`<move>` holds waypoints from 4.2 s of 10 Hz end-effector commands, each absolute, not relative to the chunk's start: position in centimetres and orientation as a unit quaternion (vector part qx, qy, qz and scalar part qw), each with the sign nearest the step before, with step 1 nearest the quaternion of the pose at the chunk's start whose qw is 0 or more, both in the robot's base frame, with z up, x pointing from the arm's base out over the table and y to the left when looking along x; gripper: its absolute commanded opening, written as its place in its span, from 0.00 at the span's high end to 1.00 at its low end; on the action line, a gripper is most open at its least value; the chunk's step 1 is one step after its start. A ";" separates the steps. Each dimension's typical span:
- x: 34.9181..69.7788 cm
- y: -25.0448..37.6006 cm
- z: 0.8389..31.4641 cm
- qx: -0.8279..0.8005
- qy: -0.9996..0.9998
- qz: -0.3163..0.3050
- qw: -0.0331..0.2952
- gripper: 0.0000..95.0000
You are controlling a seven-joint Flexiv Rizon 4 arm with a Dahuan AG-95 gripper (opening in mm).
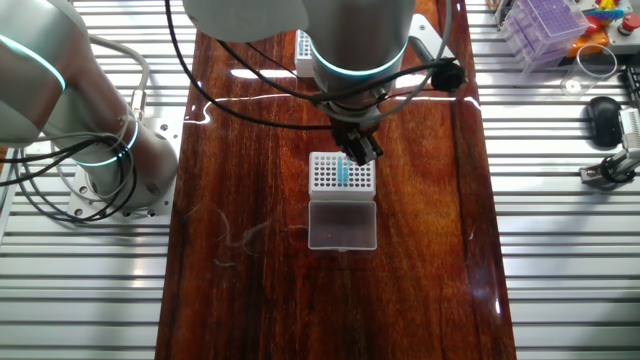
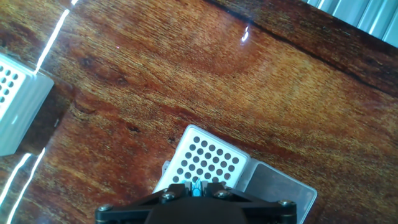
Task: Transfer all medium pipette tips from one holder to another
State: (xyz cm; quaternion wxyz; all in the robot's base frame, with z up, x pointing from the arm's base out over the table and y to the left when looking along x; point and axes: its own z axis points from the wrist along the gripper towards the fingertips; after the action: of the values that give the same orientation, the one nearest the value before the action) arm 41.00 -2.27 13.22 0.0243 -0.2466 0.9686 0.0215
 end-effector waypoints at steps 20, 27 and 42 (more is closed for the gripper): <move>40.5 -1.8 12.4 -0.248 0.968 0.016 0.024 1.00; 40.1 -1.9 12.4 -0.250 0.968 0.013 0.024 1.00; 40.2 -1.4 11.7 -0.249 0.968 0.009 0.025 1.00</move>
State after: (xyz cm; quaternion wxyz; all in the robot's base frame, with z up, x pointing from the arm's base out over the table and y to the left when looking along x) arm 40.15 -1.45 11.70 0.0251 -0.2494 0.9680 0.0083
